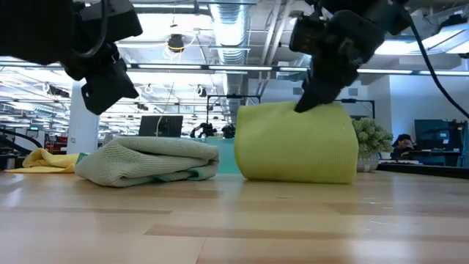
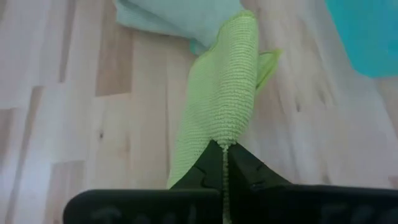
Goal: Fold microfiber towels
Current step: Put the light green microfiber cloth into the green bin
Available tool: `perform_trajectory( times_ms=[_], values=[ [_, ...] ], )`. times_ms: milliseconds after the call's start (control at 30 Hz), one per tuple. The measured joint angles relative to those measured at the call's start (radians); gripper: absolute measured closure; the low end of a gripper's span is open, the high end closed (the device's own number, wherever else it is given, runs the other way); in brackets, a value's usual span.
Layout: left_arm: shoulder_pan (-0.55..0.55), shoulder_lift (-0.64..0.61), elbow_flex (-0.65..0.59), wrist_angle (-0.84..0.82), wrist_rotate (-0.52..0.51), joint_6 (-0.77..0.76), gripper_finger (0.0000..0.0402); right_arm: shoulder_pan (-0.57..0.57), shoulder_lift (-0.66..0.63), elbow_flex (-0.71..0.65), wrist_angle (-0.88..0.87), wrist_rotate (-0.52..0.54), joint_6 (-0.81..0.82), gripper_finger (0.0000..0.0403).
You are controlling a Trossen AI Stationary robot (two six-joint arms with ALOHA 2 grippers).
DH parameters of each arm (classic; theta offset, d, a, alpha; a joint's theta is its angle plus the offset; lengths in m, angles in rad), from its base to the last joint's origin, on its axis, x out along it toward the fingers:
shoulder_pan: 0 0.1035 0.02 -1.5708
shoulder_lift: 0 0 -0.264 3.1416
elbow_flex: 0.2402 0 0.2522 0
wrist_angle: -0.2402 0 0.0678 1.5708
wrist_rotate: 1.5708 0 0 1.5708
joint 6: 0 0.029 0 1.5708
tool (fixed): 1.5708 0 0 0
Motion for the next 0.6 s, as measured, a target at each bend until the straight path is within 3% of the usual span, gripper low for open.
perform_trajectory(
  times_ms=[267, 600],
  values=[
    [0.0, -0.001, 0.0, -0.022, -0.008, -0.052, 0.0401, -0.017, 0.082, 0.014, -0.04, -0.076, 0.007, 0.0385],
    [0.001, -0.001, 0.0, 0.001, -0.013, -0.038, 0.0401, 0.008, 0.228, 0.013, -0.032, -0.083, 0.028, 0.031]
  ],
)
